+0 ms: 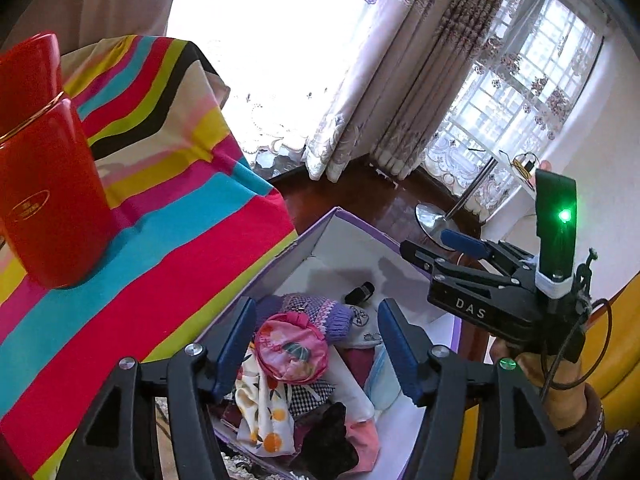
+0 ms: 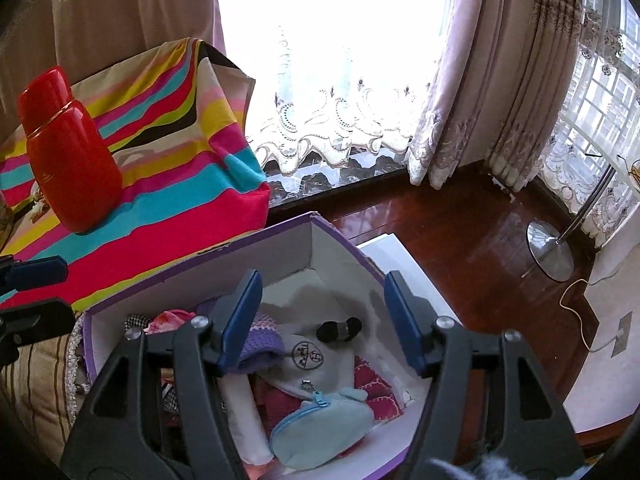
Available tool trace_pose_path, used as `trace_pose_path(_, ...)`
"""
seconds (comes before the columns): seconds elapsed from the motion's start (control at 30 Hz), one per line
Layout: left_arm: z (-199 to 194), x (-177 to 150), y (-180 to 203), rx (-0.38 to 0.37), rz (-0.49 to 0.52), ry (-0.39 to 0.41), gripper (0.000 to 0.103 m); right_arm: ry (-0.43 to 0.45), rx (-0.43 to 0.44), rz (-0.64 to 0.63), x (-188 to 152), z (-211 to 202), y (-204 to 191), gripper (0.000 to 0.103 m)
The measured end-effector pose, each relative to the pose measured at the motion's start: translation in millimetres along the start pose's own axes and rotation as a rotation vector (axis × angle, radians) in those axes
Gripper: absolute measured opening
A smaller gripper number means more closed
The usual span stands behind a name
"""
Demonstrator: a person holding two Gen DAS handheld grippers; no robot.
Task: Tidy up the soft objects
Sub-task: 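Carry the pink pouch and black hair tie to the white box and open both tools, then move both tools back over the blanket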
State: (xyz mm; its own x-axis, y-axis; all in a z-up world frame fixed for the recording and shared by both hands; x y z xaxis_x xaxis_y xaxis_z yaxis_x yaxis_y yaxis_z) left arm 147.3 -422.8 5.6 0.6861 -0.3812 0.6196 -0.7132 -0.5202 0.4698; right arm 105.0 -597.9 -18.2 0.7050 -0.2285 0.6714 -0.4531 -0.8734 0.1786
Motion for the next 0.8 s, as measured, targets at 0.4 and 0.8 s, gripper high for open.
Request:
trace_pose_path(0.4,-41,0,-22,0.011,-0.037,0.081,0.064,0.036,0.035,-0.075,8,-32,-42,0.074)
trace_pose_path(0.8,-128,-21,-118,0.136,-0.196,0.226,0.064,0.067,0.197,-0.238,5,-78,-154,0.074)
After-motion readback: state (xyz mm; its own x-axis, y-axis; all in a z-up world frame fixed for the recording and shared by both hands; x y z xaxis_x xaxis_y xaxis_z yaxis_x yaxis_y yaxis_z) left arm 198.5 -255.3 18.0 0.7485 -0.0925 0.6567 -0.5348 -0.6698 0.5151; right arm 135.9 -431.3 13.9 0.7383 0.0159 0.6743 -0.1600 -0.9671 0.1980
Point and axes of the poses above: each gripper's, at about its wrist camera, not at the fingertips, and z roughly the way its jaws point, y to its right, x to its top, the point moved 5 cm from there along z, roughly the way its jaws point, and after that the axes turned 13 degrees about -x, right-handed, at the moved point
